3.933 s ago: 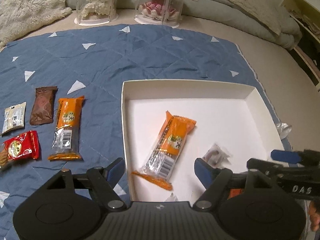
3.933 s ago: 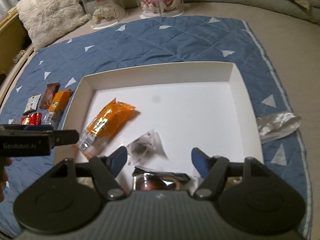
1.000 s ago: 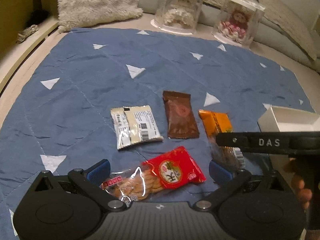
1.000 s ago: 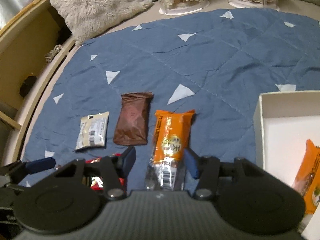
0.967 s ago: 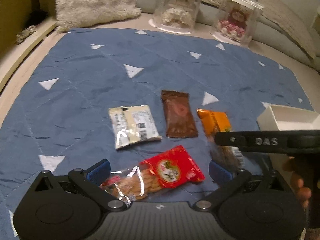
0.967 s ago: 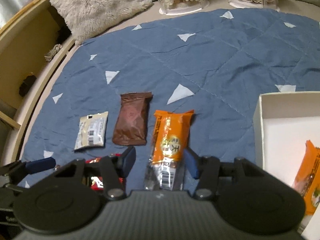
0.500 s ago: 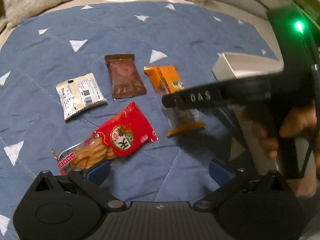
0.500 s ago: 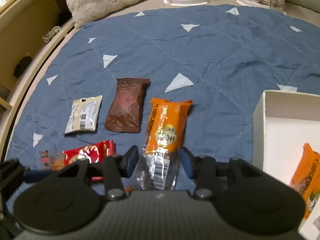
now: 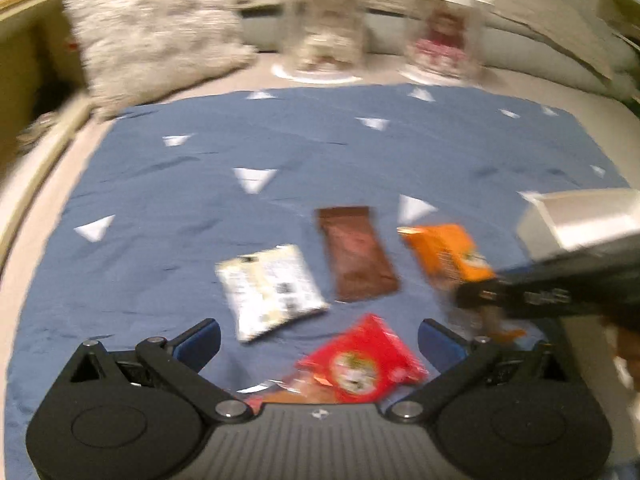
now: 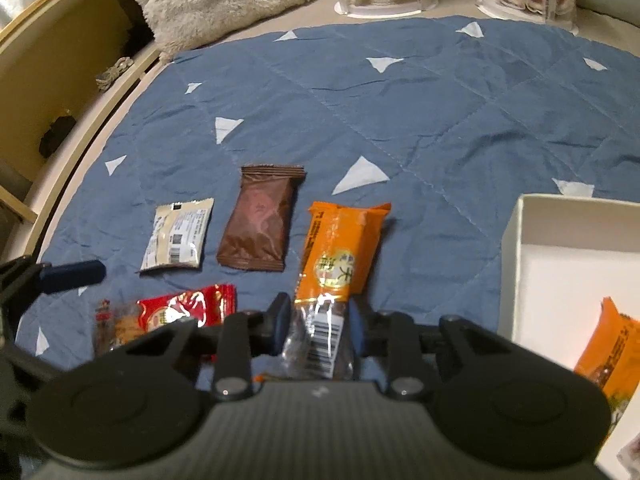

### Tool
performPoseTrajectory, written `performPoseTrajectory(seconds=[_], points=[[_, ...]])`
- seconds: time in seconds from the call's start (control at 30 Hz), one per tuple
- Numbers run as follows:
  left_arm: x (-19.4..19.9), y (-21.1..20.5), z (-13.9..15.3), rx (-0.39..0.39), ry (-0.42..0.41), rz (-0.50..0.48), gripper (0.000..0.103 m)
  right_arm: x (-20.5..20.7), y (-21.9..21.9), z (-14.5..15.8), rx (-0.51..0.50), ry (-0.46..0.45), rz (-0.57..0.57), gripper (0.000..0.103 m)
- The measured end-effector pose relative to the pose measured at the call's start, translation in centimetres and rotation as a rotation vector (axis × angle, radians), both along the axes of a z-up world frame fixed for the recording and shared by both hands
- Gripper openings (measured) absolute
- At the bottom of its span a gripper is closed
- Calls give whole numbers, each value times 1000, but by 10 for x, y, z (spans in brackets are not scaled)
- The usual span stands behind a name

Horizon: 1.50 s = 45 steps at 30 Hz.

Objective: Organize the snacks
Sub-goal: 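Grasp red cookie packet with left tool while right tool holds orange bar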

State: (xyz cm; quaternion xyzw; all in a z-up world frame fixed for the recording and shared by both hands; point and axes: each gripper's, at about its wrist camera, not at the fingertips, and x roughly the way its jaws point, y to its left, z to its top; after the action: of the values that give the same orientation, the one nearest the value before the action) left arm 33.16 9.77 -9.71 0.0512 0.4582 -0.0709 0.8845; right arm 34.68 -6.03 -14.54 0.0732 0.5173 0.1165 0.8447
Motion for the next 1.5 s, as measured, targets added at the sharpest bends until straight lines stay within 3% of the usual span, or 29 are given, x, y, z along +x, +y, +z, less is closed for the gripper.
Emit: performPoseTrajectory(seconds=[0.07,0.2,0.33,0.5,0.6,0.67,0.77,0.8,0.97,1.2,1.5], points=[[2,8,-5,-21,16,41,103,1,0,-1,2,3,-6,35],[9,10,-16,-97,95,21,103,-1,3,-2,16,9,7,35],[7,0,-25,-112,191,-63,103,-2,8,-2,21,9,32,35],[-8,-6,-23,-109,244,-161,103,-2,8,2,17,-6,47,35],[-16,-15,-22,-8,203,-179,101,-1,6,2,20,-6,40,35],[-19,-25,-21,114,158,-203,88,-1,6,2,21,-4,38,35],[-28,-39,-22,257,104,-275,81,-2,5,3,21,-3,39,35],[-29,-42,-22,281,98,-295,81,-2,5,3,22,-3,38,35],[-27,-49,-23,349,69,-297,57,-3,5,3,19,-5,37,35],[-23,-52,-22,344,87,-285,49,-6,4,5,15,-12,48,35],[-22,-45,-4,212,77,-157,46,-10,1,13,23,-28,45,35]])
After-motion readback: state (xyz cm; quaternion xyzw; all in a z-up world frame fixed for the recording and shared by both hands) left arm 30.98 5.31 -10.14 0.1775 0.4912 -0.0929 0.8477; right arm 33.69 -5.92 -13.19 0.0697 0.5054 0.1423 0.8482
